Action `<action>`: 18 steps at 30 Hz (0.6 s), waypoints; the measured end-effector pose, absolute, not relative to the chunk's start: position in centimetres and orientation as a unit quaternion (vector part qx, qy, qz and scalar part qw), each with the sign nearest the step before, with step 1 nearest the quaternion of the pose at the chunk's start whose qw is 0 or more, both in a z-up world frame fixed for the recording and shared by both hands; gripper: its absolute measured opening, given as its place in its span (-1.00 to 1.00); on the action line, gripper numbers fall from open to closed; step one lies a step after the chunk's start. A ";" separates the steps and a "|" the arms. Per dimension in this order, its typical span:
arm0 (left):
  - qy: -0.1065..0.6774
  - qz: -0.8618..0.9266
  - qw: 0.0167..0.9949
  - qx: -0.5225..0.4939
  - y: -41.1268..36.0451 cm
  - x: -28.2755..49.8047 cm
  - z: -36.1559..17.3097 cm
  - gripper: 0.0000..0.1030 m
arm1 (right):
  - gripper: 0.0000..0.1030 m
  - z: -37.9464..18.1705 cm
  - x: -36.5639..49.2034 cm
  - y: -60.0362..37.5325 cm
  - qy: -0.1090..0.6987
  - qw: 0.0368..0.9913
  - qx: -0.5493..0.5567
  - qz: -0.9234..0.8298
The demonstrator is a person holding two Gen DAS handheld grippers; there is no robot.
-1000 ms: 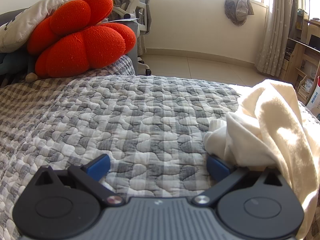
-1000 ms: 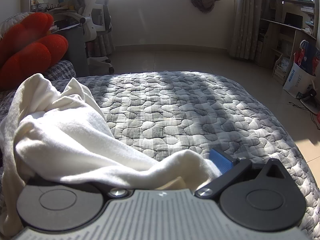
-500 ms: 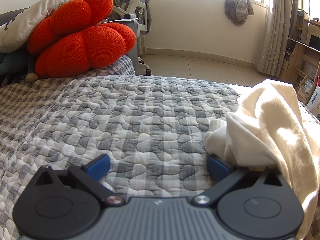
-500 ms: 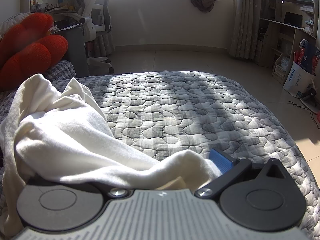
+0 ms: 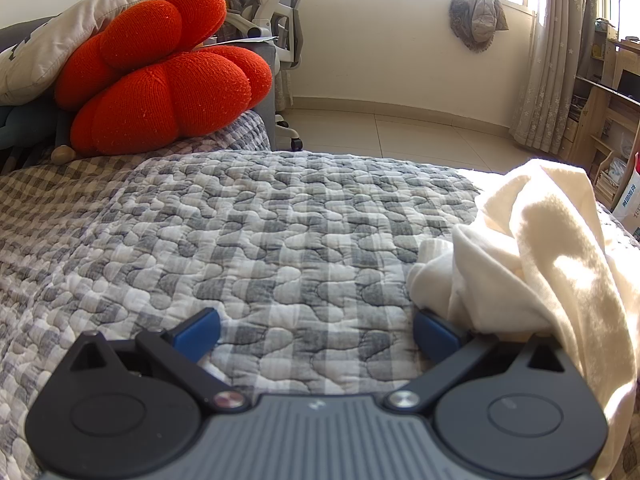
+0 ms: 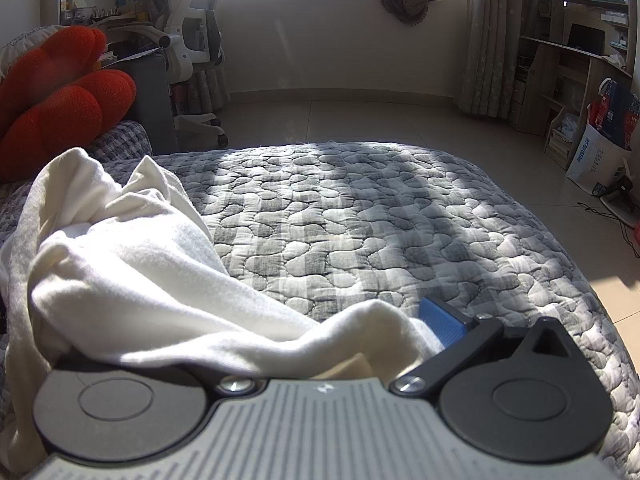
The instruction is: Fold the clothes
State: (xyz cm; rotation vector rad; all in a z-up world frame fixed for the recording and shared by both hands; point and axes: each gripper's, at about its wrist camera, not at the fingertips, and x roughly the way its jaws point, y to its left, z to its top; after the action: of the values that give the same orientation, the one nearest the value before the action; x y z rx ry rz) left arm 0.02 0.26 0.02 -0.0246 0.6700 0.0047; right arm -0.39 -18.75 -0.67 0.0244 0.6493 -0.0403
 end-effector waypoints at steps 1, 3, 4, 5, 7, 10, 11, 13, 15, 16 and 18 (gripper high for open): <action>0.329 0.002 0.944 -0.012 0.3 0.0 0.0 0.99 | 1.00 -0.7 -0.3 -18.8 0.319 0.947 0.012 -0.020; 0.329 0.002 0.944 -0.012 0.2 0.1 0.0 0.99 | 1.00 -0.7 -0.3 -18.8 0.319 0.947 0.012 -0.020; 0.329 0.003 0.944 -0.012 0.1 0.0 0.0 0.99 | 1.00 -0.7 -0.3 -18.8 0.319 0.947 0.012 -0.020; 0.329 0.003 0.944 -0.012 0.1 -0.1 0.0 0.99 | 1.00 -0.7 -0.3 -18.8 0.319 0.947 0.012 -0.020; 0.329 0.003 0.944 -0.012 0.0 -0.1 0.0 0.99 | 1.00 -0.7 -0.3 -18.8 0.319 0.947 0.012 -0.020; 0.329 0.003 0.944 -0.012 0.0 -0.1 0.0 0.99 | 1.00 -0.7 -0.2 -18.8 0.319 0.947 0.013 -0.020; 0.329 0.003 0.944 -0.012 0.0 0.0 0.0 0.99 | 1.00 -0.8 -0.1 -18.8 0.319 0.947 0.013 -0.020; 0.329 0.002 0.944 -0.013 0.1 -0.1 0.0 0.99 | 1.00 -0.8 -0.1 -18.8 0.319 0.947 0.012 -0.020; 0.329 0.002 0.944 -0.014 0.1 -0.1 0.0 0.99 | 1.00 -0.8 -0.1 -18.8 0.319 0.947 0.013 -0.020; 0.329 0.001 0.944 -0.015 0.1 -0.2 0.0 0.99 | 1.00 -0.7 -0.3 -18.8 0.320 0.947 0.013 -0.020; 0.328 -0.004 0.944 -0.017 0.2 -0.6 0.1 0.99 | 1.00 -0.6 -0.6 -18.7 0.322 0.946 0.015 -0.020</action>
State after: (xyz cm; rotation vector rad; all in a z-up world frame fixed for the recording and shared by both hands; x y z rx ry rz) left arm -0.56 0.23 0.08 -0.0348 0.6690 -0.0081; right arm -0.56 -18.75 -0.62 0.0295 0.6568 -0.0400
